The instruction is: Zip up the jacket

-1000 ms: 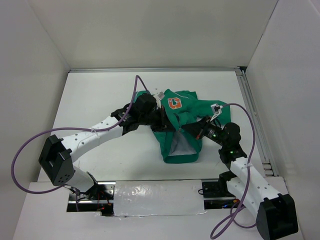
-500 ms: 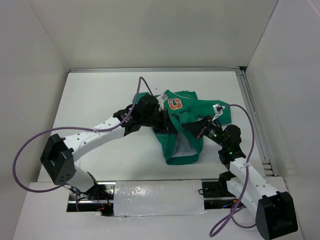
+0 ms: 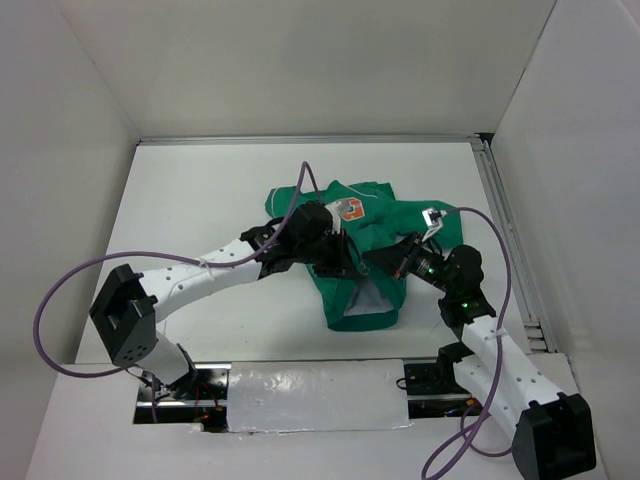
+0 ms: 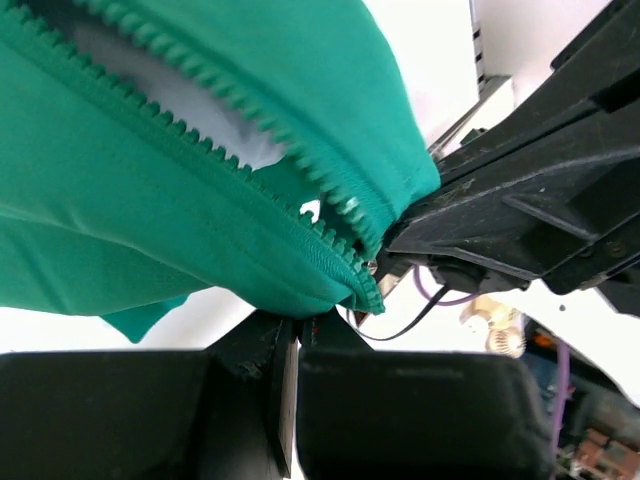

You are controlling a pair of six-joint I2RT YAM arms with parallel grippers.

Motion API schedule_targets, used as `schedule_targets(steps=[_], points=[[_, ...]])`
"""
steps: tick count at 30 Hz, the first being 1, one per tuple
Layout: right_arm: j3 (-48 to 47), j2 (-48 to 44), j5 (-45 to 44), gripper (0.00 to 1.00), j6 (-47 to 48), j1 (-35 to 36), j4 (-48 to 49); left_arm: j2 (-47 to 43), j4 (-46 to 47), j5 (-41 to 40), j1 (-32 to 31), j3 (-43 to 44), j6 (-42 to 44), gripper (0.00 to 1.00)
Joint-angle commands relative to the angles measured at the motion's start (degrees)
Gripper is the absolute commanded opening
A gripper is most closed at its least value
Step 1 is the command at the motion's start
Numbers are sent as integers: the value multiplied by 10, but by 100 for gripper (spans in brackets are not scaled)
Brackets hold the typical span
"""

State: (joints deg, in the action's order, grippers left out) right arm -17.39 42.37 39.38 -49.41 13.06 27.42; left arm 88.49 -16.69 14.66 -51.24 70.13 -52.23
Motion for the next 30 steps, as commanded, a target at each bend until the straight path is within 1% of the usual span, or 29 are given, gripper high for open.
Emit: schedule_targets(steps=[1, 3, 6, 9, 10, 11, 13, 15, 16, 18, 20, 22, 25, 29, 30], points=[[-60, -6, -5, 0, -18, -12, 41, 20, -61, 16, -24, 10, 35, 0], [-78, -6, -1, 0, -17, -20, 28, 21, -60, 25, -26, 3, 35, 0], [-97, -18, 9, 0, -5, -34, 2, 20, -65, 16, -34, -11, 42, 0], [-121, -27, 23, 0, 26, -39, -47, 27, -98, -5, -35, -5, 27, 0], [-128, -26, 32, 0, 39, -39, -89, 32, -112, -22, -34, 4, 18, 0], [-134, -25, 33, 0, 54, -39, -106, 34, -128, -24, -29, 19, 12, 0], [-123, -24, 56, 0, 59, -40, -111, 32, -126, -17, -12, 29, 3, 0], [-104, -23, 69, 0, 57, -37, -118, 22, -91, 16, -5, 35, -1, 0], [-100, -22, 75, 0, 59, -37, -126, 18, -78, 25, -4, 34, 0, 2], [-87, -24, 88, 0, 62, -38, -132, 12, -49, 34, -4, 34, -2, 13], [-80, -34, 89, 0, 64, -37, -142, 5, -41, 34, 0, 37, -7, 21], [-75, -46, 86, 0, 66, -37, -148, -2, -30, 46, 8, 31, -6, 25], [-66, -49, 94, 0, 63, -37, -141, -15, 5, 79, 18, 9, 4, 36], [-59, -30, 106, 0, 50, -24, -118, -35, 65, 119, 26, -20, 12, 45], [-59, -26, 105, 0, 51, -21, -118, -39, 77, 125, 27, -35, 16, 45]])
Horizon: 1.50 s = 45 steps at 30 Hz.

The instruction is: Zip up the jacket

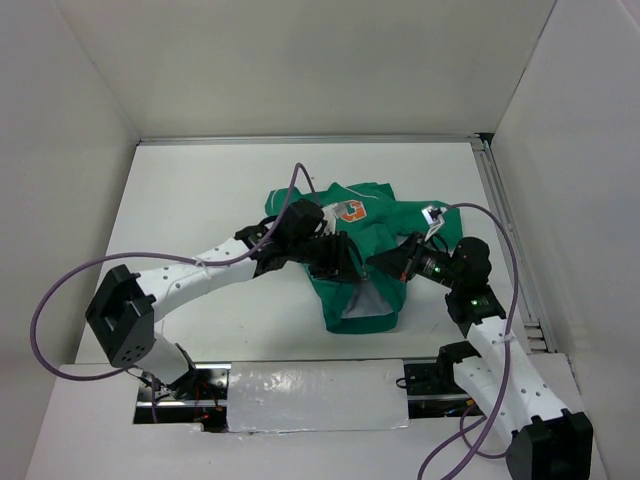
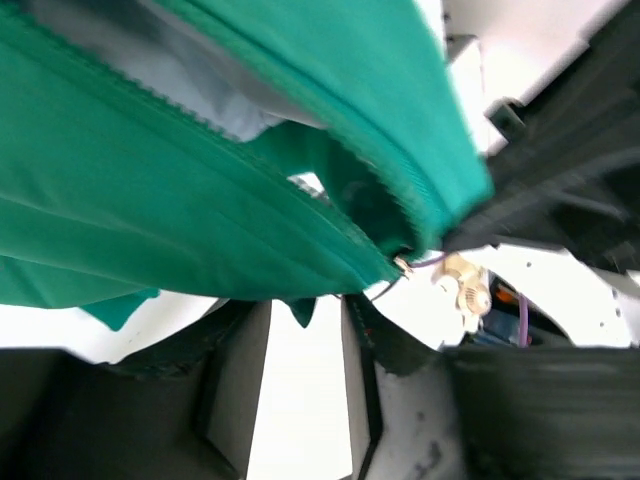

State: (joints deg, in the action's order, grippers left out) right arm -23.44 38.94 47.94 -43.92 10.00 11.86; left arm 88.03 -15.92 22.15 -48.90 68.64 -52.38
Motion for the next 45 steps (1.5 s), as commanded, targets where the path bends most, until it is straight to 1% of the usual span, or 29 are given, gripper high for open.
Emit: schedule_targets(steps=[1, 2, 4, 9, 13, 16, 20, 23, 25, 26, 27, 29, 32, 34, 36, 38, 42, 45], points=[[2, 14, 18, 0, -1, 12, 39, -44, 92, 62, 6, -27, 19, 46], [2, 14, 18, 0, -2, 12, 40, -50, 92, 66, 7, -34, 20, 47], [4, 17, 18, 0, -1, 18, 43, -62, 125, 76, 11, -56, 21, 47], [5, 25, 10, 0, 4, 33, 44, -74, 196, 127, 31, -92, 19, 48], [7, 31, 9, 0, -4, 41, 58, -59, 189, 134, 37, -82, 26, 47], [6, 32, 5, 0, -4, 47, 59, -58, 211, 147, 41, -86, 21, 46], [5, 31, 3, 0, -1, 53, 59, -60, 230, 147, 42, -99, 18, 30], [5, 26, 0, 0, 3, 53, 54, -65, 240, 147, 44, -106, 17, 20], [4, 28, 0, 0, 3, 54, 54, -67, 251, 150, 45, -112, 18, 11], [3, 29, 2, 0, 4, 54, 54, -69, 259, 152, 45, -118, 18, 4], [3, 34, 2, 0, 6, 55, 52, -72, 265, 152, 45, -120, 18, 0], [2, 38, 1, 0, 5, 58, 48, -74, 273, 154, 45, -125, 25, 0], [5, 40, -7, 0, -17, 61, 75, -82, 272, 137, 45, -135, 25, 0], [0, 41, -17, 0, -27, 64, 94, -92, 261, 127, 41, -146, 35, 0], [-6, 41, -37, 0, -44, 69, 112, -101, 232, 96, 31, -150, 46, 0], [-15, 40, -50, 0, -57, 69, 125, -104, 209, 61, 8, -159, 60, 0], [-38, 47, -77, 0, -77, 69, 127, -123, 185, 48, -27, -192, 69, 0], [-40, 58, -79, 0, -85, 69, 128, -127, 165, 29, -50, -188, 71, 0]])
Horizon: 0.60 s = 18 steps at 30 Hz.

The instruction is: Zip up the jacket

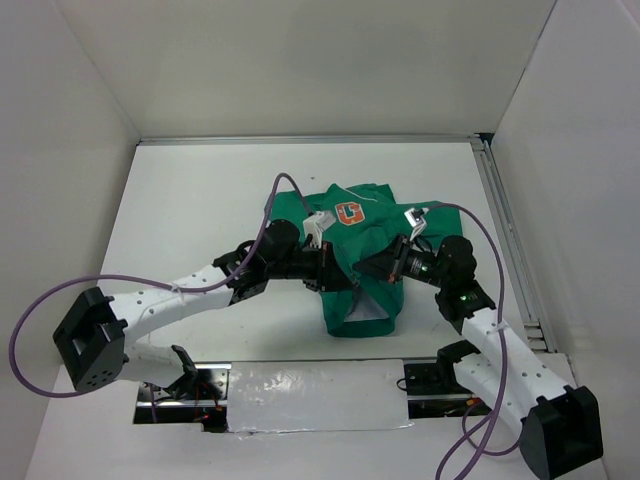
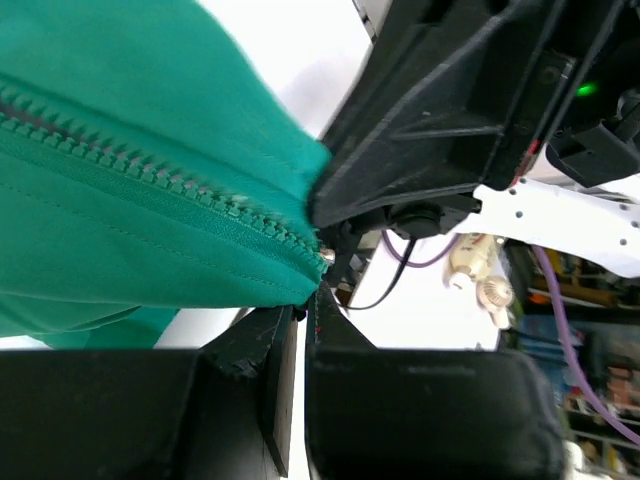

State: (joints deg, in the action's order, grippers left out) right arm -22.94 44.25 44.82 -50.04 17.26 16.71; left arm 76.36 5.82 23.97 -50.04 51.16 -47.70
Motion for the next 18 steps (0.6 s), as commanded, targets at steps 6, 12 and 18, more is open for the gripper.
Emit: schedule_targets(steps=[6, 12, 18], points=[[-98, 22, -34, 0, 67, 0, -69, -21, -56, -40, -45, 1, 26, 0], [-96, -16, -39, 38, 140, 6, -182, 1, -89, -37, 6, 44, -6, 0], [-102, -47, -53, 75, 207, 13, -281, 38, -122, -1, 45, 93, -42, 0]])
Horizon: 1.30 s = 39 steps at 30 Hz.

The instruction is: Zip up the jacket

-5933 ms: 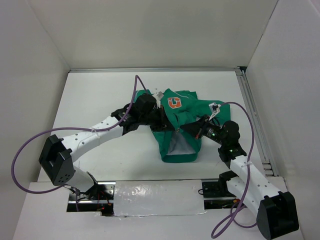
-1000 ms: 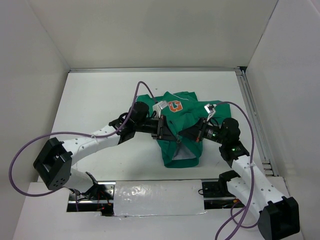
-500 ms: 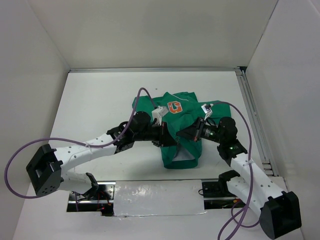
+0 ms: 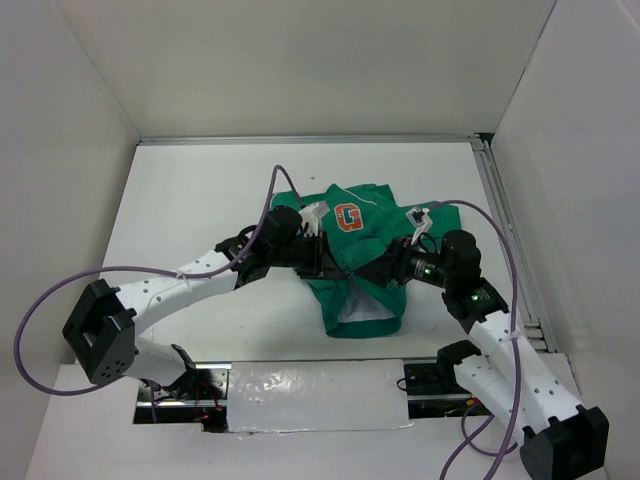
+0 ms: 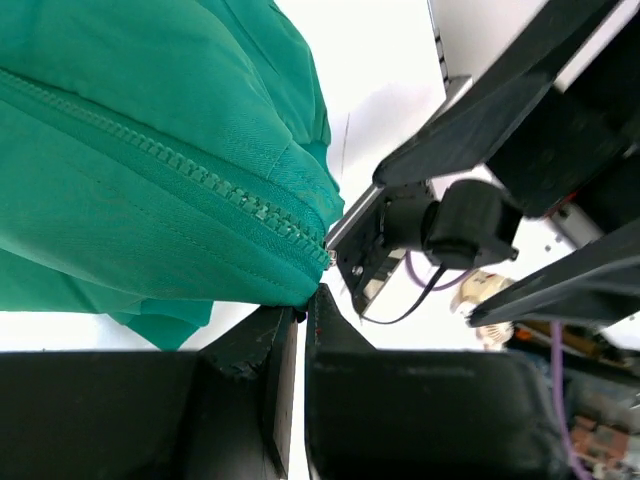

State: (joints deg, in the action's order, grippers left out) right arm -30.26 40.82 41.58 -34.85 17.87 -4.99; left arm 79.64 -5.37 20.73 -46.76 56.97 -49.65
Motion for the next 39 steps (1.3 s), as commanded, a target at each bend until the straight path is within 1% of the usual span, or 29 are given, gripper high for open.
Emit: schedule_targets(steps=[1, 3, 6, 8, 9, 11, 12, 14, 17, 20, 26, 29, 31, 34, 35, 38, 39], points=[[-36, -15, -43, 75, 73, 10, -94, 8, -11, 36, 20, 41, -33, 0], [-36, -29, -41, 73, 86, 21, -109, 10, -6, 54, 27, 40, -35, 0], [-17, -46, -2, 72, 81, 34, -79, 10, 11, 88, 38, 34, -39, 0], [4, -51, 25, 72, 54, 39, -36, 9, 22, 108, 41, 29, -39, 0], [13, -47, 32, 72, 40, 41, 3, 7, 24, 113, 42, 26, -41, 0], [33, -36, 44, 72, 13, 45, 36, 4, 35, 129, 42, 17, -41, 0], [40, -22, 48, 72, -6, 52, 67, 2, 44, 135, 43, 15, -42, 0], [52, -11, 53, 72, -26, 56, 90, -4, 49, 140, 45, 8, -47, 0], [70, 3, 44, 72, -61, 67, 139, -9, 48, 142, 46, 10, -46, 0], [84, 7, 34, 72, -94, 71, 211, -16, 48, 147, 46, 9, -46, 0], [93, 22, 14, 75, -134, 74, 272, -17, 48, 151, 46, 9, -45, 0], [86, 33, 10, 74, -145, 74, 284, -17, 49, 154, 46, 9, -45, 0], [87, 38, 10, 74, -152, 74, 297, -17, 67, 157, 46, 8, -47, 0], [83, 37, 11, 71, -154, 74, 293, -20, 64, 152, 46, 8, -47, 0], [82, 36, 11, 60, -153, 74, 290, -20, 62, 147, 46, 8, -47, 0], [85, 21, 1, 48, -146, 74, 267, -21, 60, 140, 46, 8, -45, 0], [85, 16, -7, 47, -145, 74, 259, -21, 58, 137, 46, 8, -47, 0]])
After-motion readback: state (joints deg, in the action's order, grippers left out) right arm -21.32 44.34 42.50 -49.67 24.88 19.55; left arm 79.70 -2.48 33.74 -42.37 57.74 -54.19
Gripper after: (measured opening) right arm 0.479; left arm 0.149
